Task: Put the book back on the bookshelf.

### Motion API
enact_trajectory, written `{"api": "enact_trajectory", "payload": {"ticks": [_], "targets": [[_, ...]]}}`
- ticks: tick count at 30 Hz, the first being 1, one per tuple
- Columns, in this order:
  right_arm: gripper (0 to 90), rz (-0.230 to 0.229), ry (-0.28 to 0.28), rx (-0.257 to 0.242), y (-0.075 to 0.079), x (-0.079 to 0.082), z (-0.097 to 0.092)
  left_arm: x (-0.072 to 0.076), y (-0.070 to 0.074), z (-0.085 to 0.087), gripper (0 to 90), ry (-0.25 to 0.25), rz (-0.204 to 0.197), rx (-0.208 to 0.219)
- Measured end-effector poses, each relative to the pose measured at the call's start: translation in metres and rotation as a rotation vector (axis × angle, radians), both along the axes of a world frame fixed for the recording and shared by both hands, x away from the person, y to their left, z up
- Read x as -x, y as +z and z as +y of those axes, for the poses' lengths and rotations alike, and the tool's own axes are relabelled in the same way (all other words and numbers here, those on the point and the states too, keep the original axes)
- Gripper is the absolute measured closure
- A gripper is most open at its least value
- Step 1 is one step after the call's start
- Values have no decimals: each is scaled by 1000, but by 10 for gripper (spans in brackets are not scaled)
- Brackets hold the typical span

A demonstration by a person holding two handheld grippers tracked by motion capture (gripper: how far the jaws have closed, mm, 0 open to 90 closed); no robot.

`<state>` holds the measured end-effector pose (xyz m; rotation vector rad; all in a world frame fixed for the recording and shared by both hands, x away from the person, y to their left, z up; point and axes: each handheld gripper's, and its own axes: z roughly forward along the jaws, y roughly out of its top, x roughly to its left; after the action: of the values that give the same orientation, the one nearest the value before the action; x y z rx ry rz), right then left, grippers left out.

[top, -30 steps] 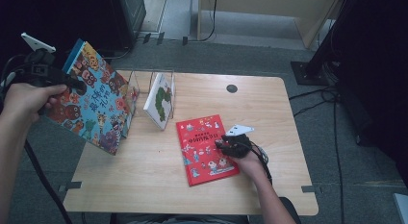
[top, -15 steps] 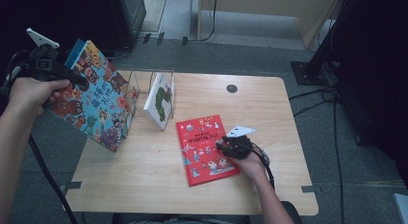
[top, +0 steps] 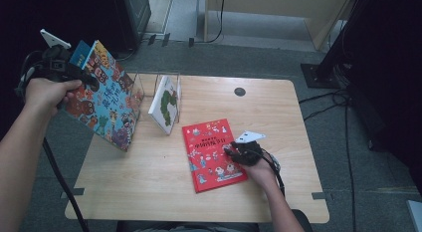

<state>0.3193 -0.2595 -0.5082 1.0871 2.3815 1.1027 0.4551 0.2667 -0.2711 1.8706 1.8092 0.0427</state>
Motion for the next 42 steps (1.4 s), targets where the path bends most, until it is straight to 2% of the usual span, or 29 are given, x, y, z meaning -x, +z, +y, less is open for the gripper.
{"api": "enact_trajectory", "payload": {"ticks": [1, 3, 7, 10, 12, 14, 15, 17, 20, 23, 25, 27, 32, 34, 39, 42], "targets": [[577, 0, 0, -1, 0, 0, 0, 0, 0, 0, 799, 0, 0, 0], [576, 2, -2, -2, 0, 0, 0, 2, 0, -4, 778, -39, -4, -16], [576, 3, -3, -3, 0, 0, 0, 6, 3, -4, 736, -49, -15, -12], [584, 19, -7, -22, 0, -1, -2, 10, 7, -8, 669, -69, -24, -46], [586, 27, -11, -32, 0, -1, -3, 12, 9, -8, 654, -73, -26, -40], [586, 29, -14, -35, 1, -1, -4, 16, 14, -7, 622, -99, -40, -32], [587, 30, -14, -37, 1, -1, -4, 21, 21, -4, 617, -103, -64, -30], [589, 33, -16, -40, 1, -1, -4, 23, 24, -2, 598, -93, -66, -28], [589, 35, -18, -41, 1, -1, -5, 28, 27, -1, 589, -93, -65, -60], [589, 38, -19, -41, 1, -1, -5, 33, 32, 4, 586, -87, -83, -35], [589, 43, -22, -44, 1, -1, -5, 37, 36, 7, 600, -99, -97, -3], [589, 41, -24, -46, 1, -2, -6, 41, 37, 6, 594, -107, -101, 7], [592, 47, -32, -50, 2, -4, -7, 52, 27, -5, 576, -149, -100, 37], [592, 51, -35, -53, 2, -3, -8, 56, 20, -13, 577, -168, -110, 41], [594, 53, -42, -64, 3, -4, -10, 67, -2, -31, 577, -214, -104, 65], [602, 46, -50, -72, 5, -5, -13, 71, -14, -41, 576, -233, -103, 63]]}}
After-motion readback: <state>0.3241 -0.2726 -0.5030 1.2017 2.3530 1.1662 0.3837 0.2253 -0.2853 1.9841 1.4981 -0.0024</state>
